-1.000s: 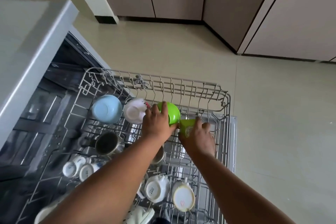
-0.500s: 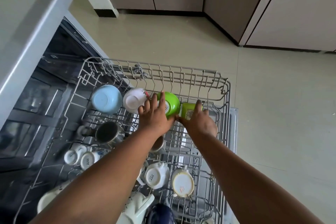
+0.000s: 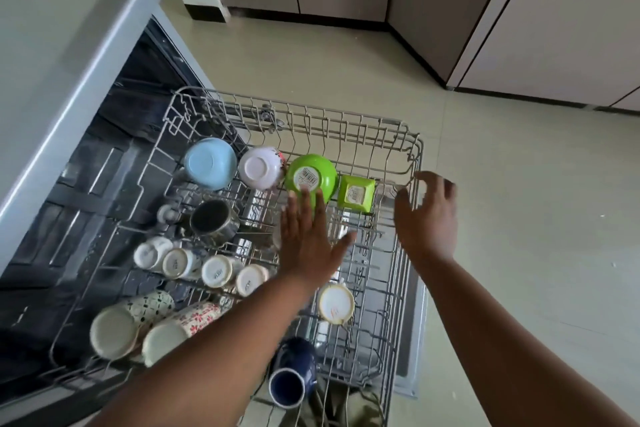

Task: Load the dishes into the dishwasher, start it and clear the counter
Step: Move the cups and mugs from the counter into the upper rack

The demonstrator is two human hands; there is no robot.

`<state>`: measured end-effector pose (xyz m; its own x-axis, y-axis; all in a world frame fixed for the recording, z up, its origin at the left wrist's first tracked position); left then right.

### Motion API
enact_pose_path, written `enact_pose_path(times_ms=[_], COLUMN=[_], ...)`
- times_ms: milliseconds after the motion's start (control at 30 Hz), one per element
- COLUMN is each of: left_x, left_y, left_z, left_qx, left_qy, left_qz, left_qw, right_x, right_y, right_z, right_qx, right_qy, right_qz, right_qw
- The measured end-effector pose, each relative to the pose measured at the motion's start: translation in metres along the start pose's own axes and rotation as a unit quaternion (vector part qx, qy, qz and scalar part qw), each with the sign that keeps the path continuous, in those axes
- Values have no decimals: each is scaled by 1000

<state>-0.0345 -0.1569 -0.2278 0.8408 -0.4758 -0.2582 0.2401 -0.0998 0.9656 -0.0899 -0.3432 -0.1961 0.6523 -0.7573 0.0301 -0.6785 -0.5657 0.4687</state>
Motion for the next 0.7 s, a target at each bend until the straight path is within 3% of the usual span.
enact_pose_path(times_ms=[67,133,200,267,433,700], left_x=[-27,-53,-79,-99,-112,-118], left_y=[3,2,-5,-15,-22,-24], left_z=[31,66,99,116,115,107], left_qx=[-30,-45,-15,51,146,112], left_qy=[-59,-139,-217,-232,-210,-173], left_qz=[-10,-6,-5,-13,-41,-12], left_qw=[998,989,976,971,966,979], right_x=[-8,-18,-34,-50,-67,-68], right_y=[8,9,7,9,9,-2], right_z=[20,42,55,64,72,69], right_qx=[45,144,303,375,400,428], right_qy=[-103,-263,-434,-529,-587,-573], right_qz=[14,-31,-86,-104,-159,-153], right_qw=[994,953,844,754,686,682])
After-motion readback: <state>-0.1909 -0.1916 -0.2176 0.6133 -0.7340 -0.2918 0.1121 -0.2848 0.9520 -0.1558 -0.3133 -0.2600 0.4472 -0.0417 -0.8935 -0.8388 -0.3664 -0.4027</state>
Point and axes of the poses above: each hand's wrist, its own x-axis towards the middle knuckle, its own y-axis out of the back of the hand, z = x × y, the point moved 2 cm from there along x, towards the middle knuckle, and after that the axes turned 14 degrees about x, right-handed, at the moved point
